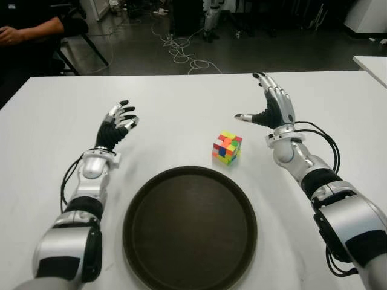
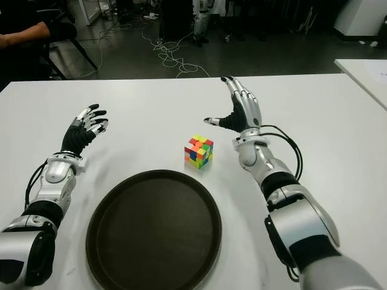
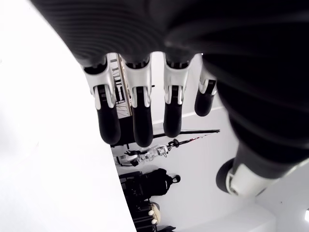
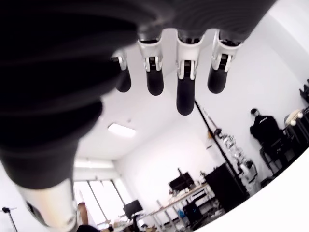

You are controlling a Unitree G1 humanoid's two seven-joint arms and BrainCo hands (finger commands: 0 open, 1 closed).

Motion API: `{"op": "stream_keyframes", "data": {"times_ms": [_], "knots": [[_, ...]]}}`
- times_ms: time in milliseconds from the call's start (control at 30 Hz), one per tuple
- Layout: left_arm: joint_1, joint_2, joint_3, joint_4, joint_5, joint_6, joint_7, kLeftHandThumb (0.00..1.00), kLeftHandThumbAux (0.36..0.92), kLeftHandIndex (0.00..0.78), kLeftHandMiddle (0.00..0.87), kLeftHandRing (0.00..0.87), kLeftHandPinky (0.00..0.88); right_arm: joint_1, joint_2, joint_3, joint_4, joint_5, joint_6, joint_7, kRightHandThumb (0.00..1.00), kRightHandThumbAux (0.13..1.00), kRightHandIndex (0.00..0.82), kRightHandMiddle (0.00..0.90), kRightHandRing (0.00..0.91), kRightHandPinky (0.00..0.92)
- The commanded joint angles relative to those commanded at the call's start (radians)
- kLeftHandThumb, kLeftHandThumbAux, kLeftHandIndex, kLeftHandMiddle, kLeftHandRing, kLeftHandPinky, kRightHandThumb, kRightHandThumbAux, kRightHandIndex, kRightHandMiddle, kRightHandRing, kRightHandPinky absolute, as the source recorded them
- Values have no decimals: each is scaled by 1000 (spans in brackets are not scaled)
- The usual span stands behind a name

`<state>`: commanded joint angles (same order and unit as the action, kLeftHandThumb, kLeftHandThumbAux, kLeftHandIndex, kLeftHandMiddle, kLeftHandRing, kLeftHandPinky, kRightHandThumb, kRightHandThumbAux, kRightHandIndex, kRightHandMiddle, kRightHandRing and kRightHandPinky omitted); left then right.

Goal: Pick up the Rubik's Cube and put it in the plate

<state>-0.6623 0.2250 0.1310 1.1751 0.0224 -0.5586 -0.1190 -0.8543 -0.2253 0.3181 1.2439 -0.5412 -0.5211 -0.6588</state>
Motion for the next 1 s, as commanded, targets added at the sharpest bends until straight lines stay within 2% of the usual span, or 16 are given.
{"op": "stream_keyframes", "data": {"times_ms": [100, 233, 467, 700, 833, 1000], "knots": [[-2, 1, -2, 4, 4, -4, 5, 172, 648, 109, 203, 221, 277, 1, -2, -7, 0, 6, -28, -11, 0, 783, 95, 140, 183, 244], [-2, 1, -1, 7, 5, -6, 6, 177, 642, 108, 204, 226, 280, 1, -6, -11, 1, 6, -53, -21, 0, 792, 86, 121, 177, 255], [-5, 0, 5, 10, -2, 2, -1, 189, 645, 108, 203, 223, 268, -2, -9, -19, 4, 6, -71, -28, 0, 792, 68, 90, 137, 192], [-8, -1, 5, 10, -4, 6, -3, 193, 647, 106, 198, 221, 276, -1, -6, -13, 1, 0, -76, -10, 0, 776, 53, 82, 127, 177], [-7, -1, 5, 10, -5, 2, -4, 202, 645, 109, 206, 227, 273, 3, 0, 10, -1, -18, -71, 13, 0, 758, 48, 81, 120, 141], [-7, -1, 7, 9, -8, -1, -6, 200, 651, 113, 212, 229, 269, 14, -3, 67, -33, -46, -109, 136, 0, 729, 48, 80, 115, 134]]}}
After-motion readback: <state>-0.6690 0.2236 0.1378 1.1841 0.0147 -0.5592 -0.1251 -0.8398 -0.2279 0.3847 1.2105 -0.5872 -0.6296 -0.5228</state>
